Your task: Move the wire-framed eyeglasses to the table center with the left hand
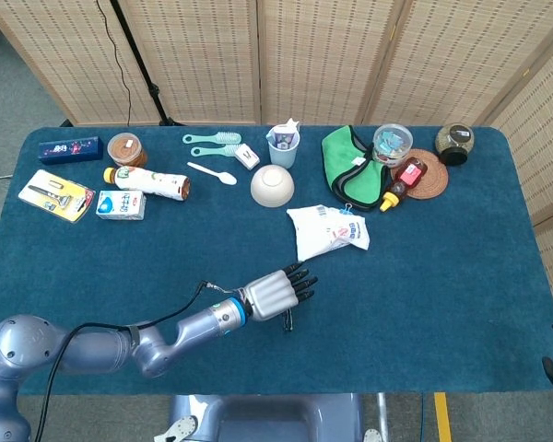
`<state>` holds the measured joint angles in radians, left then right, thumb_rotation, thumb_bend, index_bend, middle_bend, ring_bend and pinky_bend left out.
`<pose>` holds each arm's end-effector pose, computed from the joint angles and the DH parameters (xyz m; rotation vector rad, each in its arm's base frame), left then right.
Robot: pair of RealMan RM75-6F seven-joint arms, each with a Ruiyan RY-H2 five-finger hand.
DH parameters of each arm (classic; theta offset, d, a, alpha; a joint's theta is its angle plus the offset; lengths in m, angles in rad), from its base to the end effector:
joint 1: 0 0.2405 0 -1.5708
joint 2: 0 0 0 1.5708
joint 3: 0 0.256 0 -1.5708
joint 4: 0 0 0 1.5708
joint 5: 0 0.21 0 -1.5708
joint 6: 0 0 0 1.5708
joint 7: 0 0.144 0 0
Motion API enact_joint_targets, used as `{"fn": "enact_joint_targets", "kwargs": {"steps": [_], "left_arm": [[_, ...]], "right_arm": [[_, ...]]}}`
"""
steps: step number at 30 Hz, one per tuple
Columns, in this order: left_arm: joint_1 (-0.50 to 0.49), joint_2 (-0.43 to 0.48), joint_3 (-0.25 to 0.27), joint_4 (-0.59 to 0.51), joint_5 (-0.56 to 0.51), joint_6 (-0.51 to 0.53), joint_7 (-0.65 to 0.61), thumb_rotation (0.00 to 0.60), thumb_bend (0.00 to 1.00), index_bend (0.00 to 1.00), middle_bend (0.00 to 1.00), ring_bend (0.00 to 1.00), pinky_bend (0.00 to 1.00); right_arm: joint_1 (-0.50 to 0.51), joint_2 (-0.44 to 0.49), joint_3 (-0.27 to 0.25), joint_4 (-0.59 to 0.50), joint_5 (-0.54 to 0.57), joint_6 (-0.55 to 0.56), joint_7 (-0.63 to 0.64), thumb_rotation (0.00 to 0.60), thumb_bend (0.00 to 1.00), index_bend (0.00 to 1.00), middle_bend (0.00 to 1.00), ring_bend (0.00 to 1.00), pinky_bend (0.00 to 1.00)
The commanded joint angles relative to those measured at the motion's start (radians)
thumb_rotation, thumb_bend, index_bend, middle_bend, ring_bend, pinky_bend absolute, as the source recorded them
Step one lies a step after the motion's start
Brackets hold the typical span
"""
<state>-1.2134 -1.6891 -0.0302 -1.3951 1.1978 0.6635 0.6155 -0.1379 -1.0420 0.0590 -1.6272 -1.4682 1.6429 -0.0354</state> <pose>-0.0206 0.3182 -0.1082 -2.5697 -0.1345 -0.7128 -0.3387 -0.1089 0.2062 1.1839 -0.8379 0.7405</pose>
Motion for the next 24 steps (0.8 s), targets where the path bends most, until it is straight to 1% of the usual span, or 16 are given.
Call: {"fn": "enact_joint_targets", "kwargs": {"steps": [1, 6, 12, 19, 22, 24], "left_arm": [[0.001, -0.013, -0.009, 0.012, -0.009, 0.007, 0.002, 0.6, 0.29, 0.11, 0.0, 0.0, 0.0], [0.0, -0.039, -0.031, 0.033, -0.015, 0.022, -0.006, 0.6, 0.29, 0.11, 0.0, 0.0, 0.0], [-0.006, -0.06, -0.041, 0.048, -0.021, 0.021, -0.001, 0.6, 0.29, 0.11, 0.0, 0.0, 0.0], [-0.016, -0.099, -0.059, 0.082, -0.056, 0.018, 0.015, 0.6, 0.29, 0.11, 0.0, 0.0, 0.0], [-0.014, -0.1, -0.068, 0.08, -0.07, 0.022, 0.009, 0.6, 0.29, 0.11, 0.0, 0.0, 0.0], [0.003, -0.076, -0.073, 0.055, -0.082, 0.034, -0.014, 0.6, 0.29, 0.11, 0.0, 0.0, 0.0]], "right_arm": [[0.0, 0.0, 0.0, 0.001, 0.0, 0.0, 0.0, 0.6, 0.3, 0.36, 0.15, 0.19, 0.3], [-0.004, 0.0, 0.0, 0.003, 0.002, 0.004, 0.004, 0.6, 0.3, 0.36, 0.15, 0.19, 0.3], [-0.005, 0.0, -0.001, 0.005, 0.003, 0.004, 0.009, 0.6, 0.3, 0.36, 0.15, 0.19, 0.31], [-0.008, 0.001, -0.001, 0.008, 0.004, 0.006, 0.013, 0.6, 0.3, 0.36, 0.15, 0.19, 0.3], [-0.01, 0.002, -0.001, 0.008, 0.004, 0.009, 0.014, 0.6, 0.3, 0.36, 0.15, 0.19, 0.3], [-0.01, 0.001, -0.001, 0.01, 0.006, 0.008, 0.015, 0.6, 0.3, 0.36, 0.15, 0.19, 0.3]]}}
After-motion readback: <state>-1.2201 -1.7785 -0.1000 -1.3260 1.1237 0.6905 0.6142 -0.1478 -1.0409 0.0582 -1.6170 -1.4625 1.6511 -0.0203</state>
